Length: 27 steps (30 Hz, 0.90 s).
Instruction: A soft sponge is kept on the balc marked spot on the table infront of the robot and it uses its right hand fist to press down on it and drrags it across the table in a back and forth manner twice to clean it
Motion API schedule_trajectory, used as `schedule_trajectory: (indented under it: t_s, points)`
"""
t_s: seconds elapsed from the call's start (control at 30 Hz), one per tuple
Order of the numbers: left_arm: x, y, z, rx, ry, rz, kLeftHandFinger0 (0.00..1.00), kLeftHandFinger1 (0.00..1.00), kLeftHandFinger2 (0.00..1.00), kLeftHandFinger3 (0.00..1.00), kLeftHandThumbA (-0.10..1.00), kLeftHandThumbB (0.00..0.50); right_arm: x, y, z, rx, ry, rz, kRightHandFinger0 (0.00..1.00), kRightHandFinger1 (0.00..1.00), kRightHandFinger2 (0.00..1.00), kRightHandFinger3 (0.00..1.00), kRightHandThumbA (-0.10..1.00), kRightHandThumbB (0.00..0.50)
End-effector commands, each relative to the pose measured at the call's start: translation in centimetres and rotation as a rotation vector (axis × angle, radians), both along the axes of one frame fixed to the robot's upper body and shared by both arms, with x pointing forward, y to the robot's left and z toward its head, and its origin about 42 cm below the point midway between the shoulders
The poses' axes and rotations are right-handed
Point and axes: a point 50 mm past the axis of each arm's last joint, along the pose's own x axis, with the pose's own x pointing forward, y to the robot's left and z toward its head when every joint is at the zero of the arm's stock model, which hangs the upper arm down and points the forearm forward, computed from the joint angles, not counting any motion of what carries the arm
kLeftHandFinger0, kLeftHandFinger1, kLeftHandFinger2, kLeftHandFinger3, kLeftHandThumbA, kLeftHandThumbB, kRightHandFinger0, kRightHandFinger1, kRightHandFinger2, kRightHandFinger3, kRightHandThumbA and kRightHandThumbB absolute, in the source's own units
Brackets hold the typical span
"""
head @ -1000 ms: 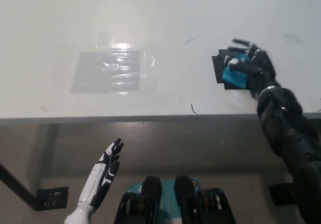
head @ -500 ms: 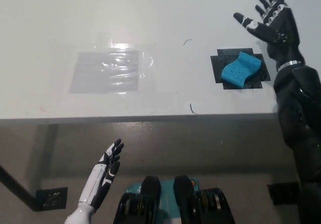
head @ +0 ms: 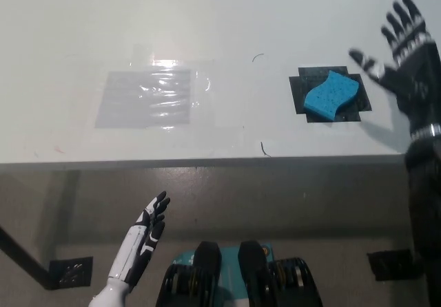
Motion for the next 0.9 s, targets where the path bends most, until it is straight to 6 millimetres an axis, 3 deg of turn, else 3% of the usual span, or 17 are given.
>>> schedule_trajectory:
  t_s: [0.0, 0.1, 0.17, 0.27, 0.33, 0.43, 0.47, 0.57, 0.6, 0.63, 0.67, 0.7, 0.73, 0.87]
  points:
    - [0.6, 0.8, 1.3, -0.016, -0.061, -0.014, 1.00, 1.00, 1.00, 1.00, 1.00, 0.130, -24.0, 7.2, 11.8, -0.379, -0.836, 0.176, 1.00, 1.00, 1.00, 1.00, 1.00, 0.469]
    - [0.5, 0.7, 1.1, -0.016, -0.053, -0.014, 1.00, 1.00, 1.00, 1.00, 1.00, 0.148, -23.7, 6.7, 7.5, -0.315, -0.647, 0.298, 1.00, 1.00, 1.00, 1.00, 1.00, 0.469]
    - [0.3, 0.7, 0.9, -0.019, -0.051, -0.017, 1.00, 1.00, 1.00, 1.00, 1.00, 0.142, -23.6, 6.1, 4.4, -0.281, -0.468, 0.320, 1.00, 1.00, 1.00, 1.00, 1.00, 0.500]
    - [0.3, 0.7, 0.9, -0.019, -0.046, -0.016, 1.00, 1.00, 1.00, 1.00, 1.00, 0.157, -23.3, 6.1, 0.3, -0.183, -0.348, 0.364, 1.00, 1.00, 1.00, 1.00, 1.00, 0.435]
    - [0.5, 0.6, 0.8, -0.025, -0.043, -0.006, 1.00, 1.00, 1.00, 1.00, 1.00, 0.170, -21.9, 5.6, -2.2, -0.193, -0.284, 0.312, 1.00, 1.00, 1.00, 1.00, 1.00, 0.406]
    - [0.1, 0.6, 0.6, -0.029, -0.041, -0.008, 1.00, 1.00, 1.00, 1.00, 1.00, 0.159, -19.4, 4.7, -5.5, -0.198, -0.130, 0.262, 1.00, 1.00, 1.00, 1.00, 1.00, 0.431]
    - [0.0, 0.6, 0.7, -0.025, -0.035, -0.010, 1.00, 1.00, 1.00, 1.00, 1.00, 0.162, -17.9, 4.2, -7.2, -0.171, -0.054, 0.253, 1.00, 1.00, 1.00, 1.00, 1.00, 0.410]
    - [-0.5, 0.4, 0.2, -0.032, -0.025, -0.019, 1.00, 1.00, 1.00, 1.00, 1.00, 0.150, -16.9, 3.2, -10.2, -0.161, 0.072, 0.225, 1.00, 1.00, 1.00, 1.00, 1.00, 0.357]
    - [-0.8, 0.1, 0.0, -0.038, -0.018, -0.024, 1.00, 1.00, 1.00, 1.00, 1.00, 0.128, -16.3, 2.6, -11.9, -0.146, 0.139, 0.217, 1.00, 1.00, 1.00, 1.00, 1.00, 0.303]
    - [-0.9, -0.1, -0.1, -0.041, -0.015, -0.025, 1.00, 1.00, 1.00, 1.00, 1.00, 0.124, -16.0, 2.2, -13.0, -0.141, 0.176, 0.216, 1.00, 1.00, 1.00, 1.00, 1.00, 0.292]
    - [-1.0, -0.2, -0.2, -0.042, -0.014, -0.023, 1.00, 1.00, 1.00, 1.00, 1.00, 0.131, -15.7, 1.9, -14.1, -0.147, 0.212, 0.210, 1.00, 1.00, 1.00, 1.00, 1.00, 0.239]
    - [-1.0, 0.0, -0.2, -0.038, -0.016, -0.019, 1.00, 1.00, 1.00, 1.00, 1.00, 0.129, -15.4, 2.0, -14.6, -0.145, 0.226, 0.214, 1.00, 1.00, 1.00, 1.00, 1.00, 0.215]
    - [-1.2, 0.2, 0.0, -0.043, -0.016, -0.018, 1.00, 1.00, 1.00, 1.00, 1.00, 0.125, -15.3, 2.2, -14.7, -0.148, 0.233, 0.219, 1.00, 1.00, 1.00, 1.00, 1.00, 0.144]
    - [-1.3, 0.1, -0.1, -0.052, -0.010, -0.016, 1.00, 1.00, 1.00, 1.00, 1.00, 0.152, -15.2, 2.0, -14.4, -0.152, 0.235, 0.222, 1.00, 1.00, 1.00, 1.00, 1.00, 0.135]
